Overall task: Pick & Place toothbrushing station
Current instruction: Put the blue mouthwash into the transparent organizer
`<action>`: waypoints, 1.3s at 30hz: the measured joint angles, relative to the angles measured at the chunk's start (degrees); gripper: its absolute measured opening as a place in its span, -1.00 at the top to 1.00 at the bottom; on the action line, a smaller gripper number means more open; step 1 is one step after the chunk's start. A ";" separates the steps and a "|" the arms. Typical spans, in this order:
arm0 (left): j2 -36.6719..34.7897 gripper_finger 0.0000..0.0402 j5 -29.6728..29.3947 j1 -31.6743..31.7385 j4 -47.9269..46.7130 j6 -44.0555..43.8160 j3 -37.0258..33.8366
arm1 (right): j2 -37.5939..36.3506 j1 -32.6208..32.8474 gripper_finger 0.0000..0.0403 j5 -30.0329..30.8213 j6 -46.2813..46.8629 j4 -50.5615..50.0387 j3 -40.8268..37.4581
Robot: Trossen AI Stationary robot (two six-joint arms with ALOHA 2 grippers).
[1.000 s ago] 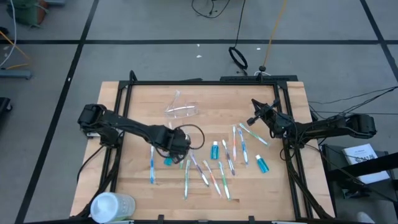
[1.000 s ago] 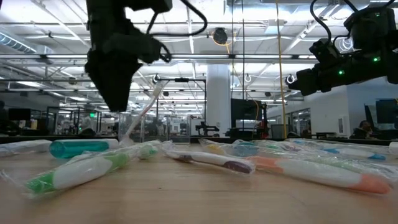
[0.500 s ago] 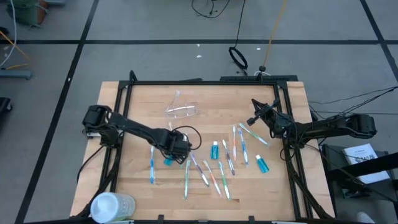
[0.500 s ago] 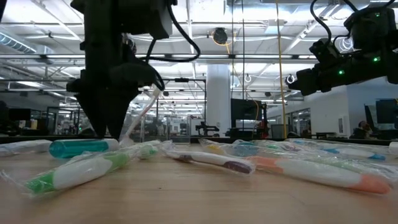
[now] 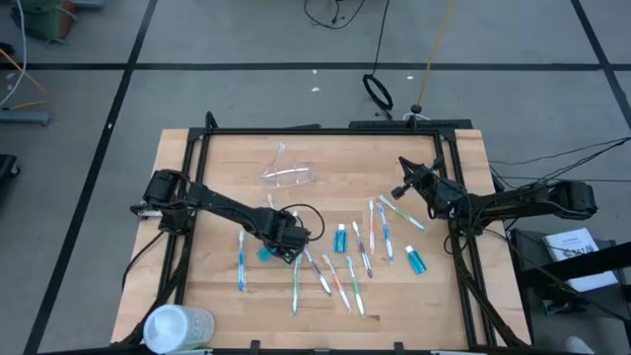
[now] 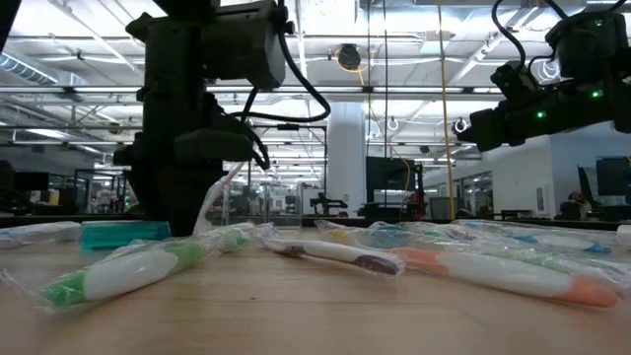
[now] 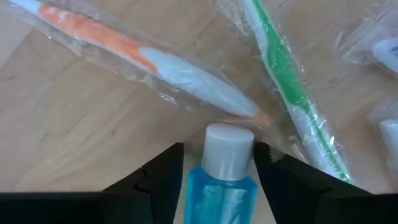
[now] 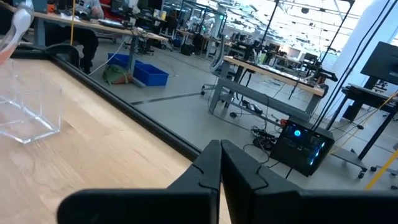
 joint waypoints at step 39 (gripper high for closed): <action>-18.10 0.47 -59.63 8.51 43.49 37.45 1.79 | 0.02 -0.01 1.00 0.00 -0.02 -0.02 -0.01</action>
